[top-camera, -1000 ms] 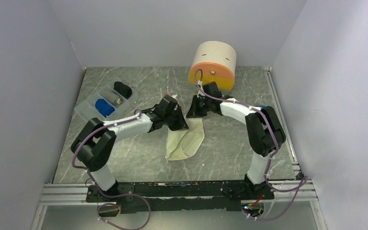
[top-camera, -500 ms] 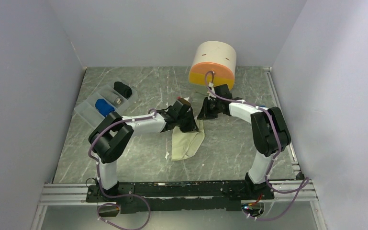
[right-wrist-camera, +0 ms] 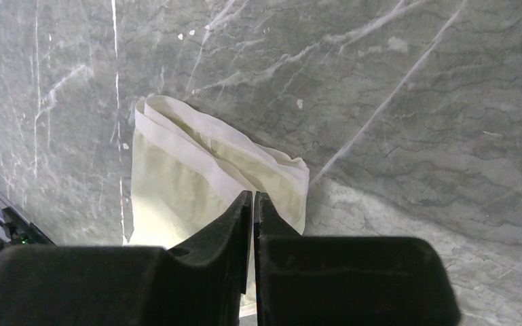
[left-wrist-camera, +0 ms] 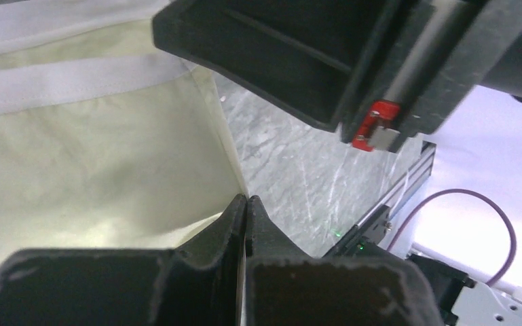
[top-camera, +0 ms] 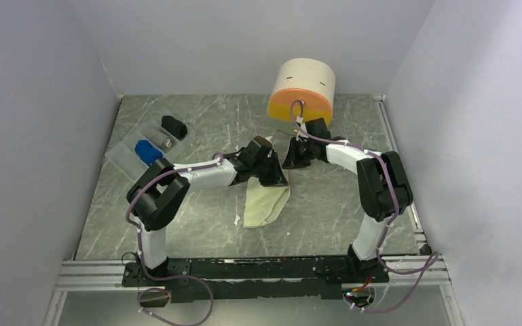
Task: Roll the underwear
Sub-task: Fold the underwear at the center of the board.
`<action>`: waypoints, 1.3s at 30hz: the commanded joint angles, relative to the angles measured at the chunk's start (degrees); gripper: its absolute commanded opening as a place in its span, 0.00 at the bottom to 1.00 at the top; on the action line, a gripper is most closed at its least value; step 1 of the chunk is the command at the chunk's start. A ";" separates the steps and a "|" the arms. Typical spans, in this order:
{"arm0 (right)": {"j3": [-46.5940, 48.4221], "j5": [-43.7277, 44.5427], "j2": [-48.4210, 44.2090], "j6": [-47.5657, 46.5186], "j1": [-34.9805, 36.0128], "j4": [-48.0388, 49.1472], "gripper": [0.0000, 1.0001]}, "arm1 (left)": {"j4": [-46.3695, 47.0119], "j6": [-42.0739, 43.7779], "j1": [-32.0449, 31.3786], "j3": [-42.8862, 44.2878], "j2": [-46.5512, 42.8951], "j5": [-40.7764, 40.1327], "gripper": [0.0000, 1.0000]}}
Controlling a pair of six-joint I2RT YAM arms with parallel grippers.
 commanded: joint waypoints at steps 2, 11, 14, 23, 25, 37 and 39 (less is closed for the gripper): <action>2.51 0.33 -0.11 -2.08 -0.42 -0.17 0.10 | 1.55 -0.57 0.06 3.60 0.41 4.66 0.05; 3.02 1.82 0.78 -2.27 -0.42 -0.02 0.12 | -1.77 1.23 0.23 6.76 3.20 2.78 0.05; 3.08 1.71 0.93 -2.19 -0.40 0.30 0.12 | -3.20 2.23 0.17 6.06 3.14 -0.17 0.05; 1.93 4.93 -4.64 -2.56 -0.36 -3.01 0.46 | 1.95 4.03 -0.02 0.94 0.16 3.86 0.50; 0.99 7.61 -6.70 -1.67 -0.37 -3.76 0.51 | 2.05 4.99 0.08 -0.41 -1.98 4.50 0.53; -7.13 7.57 -9.51 3.79 -0.55 -2.89 0.56 | -2.83 11.04 7.13 -9.05 -15.04 0.25 0.64; -7.17 6.36 -8.27 3.82 -0.60 -1.89 0.54 | -2.84 11.33 9.63 -10.60 -16.03 1.45 0.64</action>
